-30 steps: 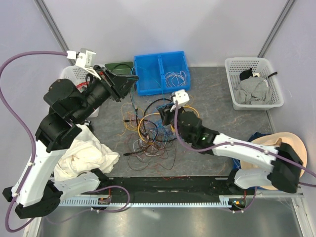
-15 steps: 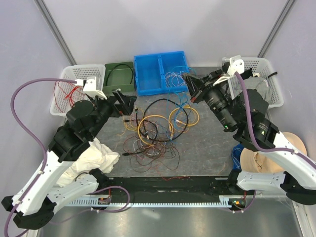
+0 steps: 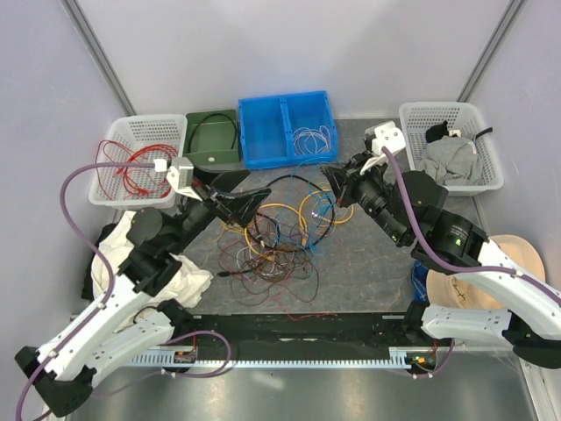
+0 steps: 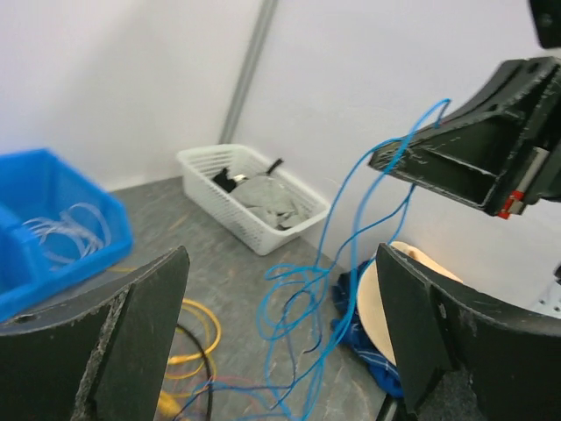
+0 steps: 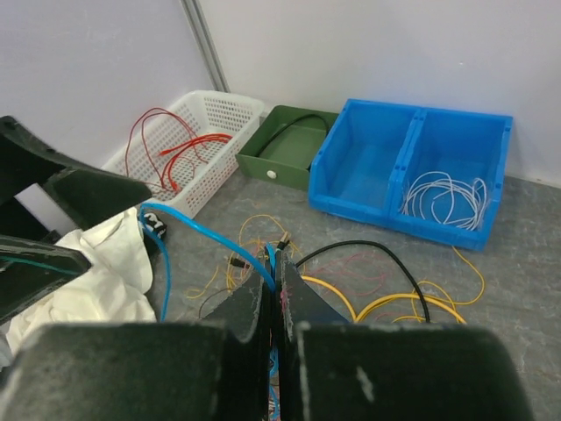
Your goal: Untangle the cables
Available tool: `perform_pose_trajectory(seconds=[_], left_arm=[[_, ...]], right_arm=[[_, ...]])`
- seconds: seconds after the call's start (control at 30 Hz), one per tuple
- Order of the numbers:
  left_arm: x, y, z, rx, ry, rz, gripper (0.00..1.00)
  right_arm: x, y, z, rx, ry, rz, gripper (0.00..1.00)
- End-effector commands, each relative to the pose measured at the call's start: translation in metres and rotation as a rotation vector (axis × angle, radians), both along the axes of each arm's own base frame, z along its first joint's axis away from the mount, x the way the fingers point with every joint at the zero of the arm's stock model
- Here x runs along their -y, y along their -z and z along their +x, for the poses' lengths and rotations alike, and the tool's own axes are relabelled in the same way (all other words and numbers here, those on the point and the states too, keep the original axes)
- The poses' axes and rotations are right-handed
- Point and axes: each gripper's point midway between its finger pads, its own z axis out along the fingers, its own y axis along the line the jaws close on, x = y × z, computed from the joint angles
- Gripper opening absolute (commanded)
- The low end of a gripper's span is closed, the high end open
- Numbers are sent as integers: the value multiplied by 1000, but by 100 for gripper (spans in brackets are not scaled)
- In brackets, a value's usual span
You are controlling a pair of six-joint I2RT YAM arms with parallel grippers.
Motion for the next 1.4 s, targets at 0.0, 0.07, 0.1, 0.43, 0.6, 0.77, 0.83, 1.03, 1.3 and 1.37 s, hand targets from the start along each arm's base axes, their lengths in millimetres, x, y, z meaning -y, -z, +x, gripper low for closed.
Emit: perform_pose_trajectory(seconds=[0.0, 0.07, 0.1, 0.43, 0.6, 0.77, 0.83, 1.03, 1.3, 1.37], left_arm=[[24, -32, -12, 177, 144, -64, 94], [35, -24, -7, 170, 172, -47, 94], [38, -26, -5, 185, 178, -57, 94], [70, -14, -1, 190, 298, -57, 90], [85, -12, 3, 188, 351, -72, 84], [104, -7, 1, 173, 423, -64, 62], [107, -12, -2, 185, 443, -65, 49], [106, -17, -3, 194, 432, -68, 3], [79, -51, 25, 147, 185, 14, 2], [74, -62, 26, 137, 158, 33, 2]], right_arm=[[-1, -13, -10, 4, -47, 59, 0], [-4, -14, -13, 0, -73, 66, 0], [-5, -14, -14, -2, -83, 72, 0], [-7, -13, -21, -9, -119, 73, 0], [-9, -11, -25, -14, -144, 77, 0], [-10, -6, -25, -21, -144, 69, 0], [-10, -3, -24, -27, -139, 66, 0], [-8, 1, -25, -35, -136, 68, 0], [29, 0, -29, -8, -44, 106, 82], [40, -3, -33, 6, -31, 126, 86]])
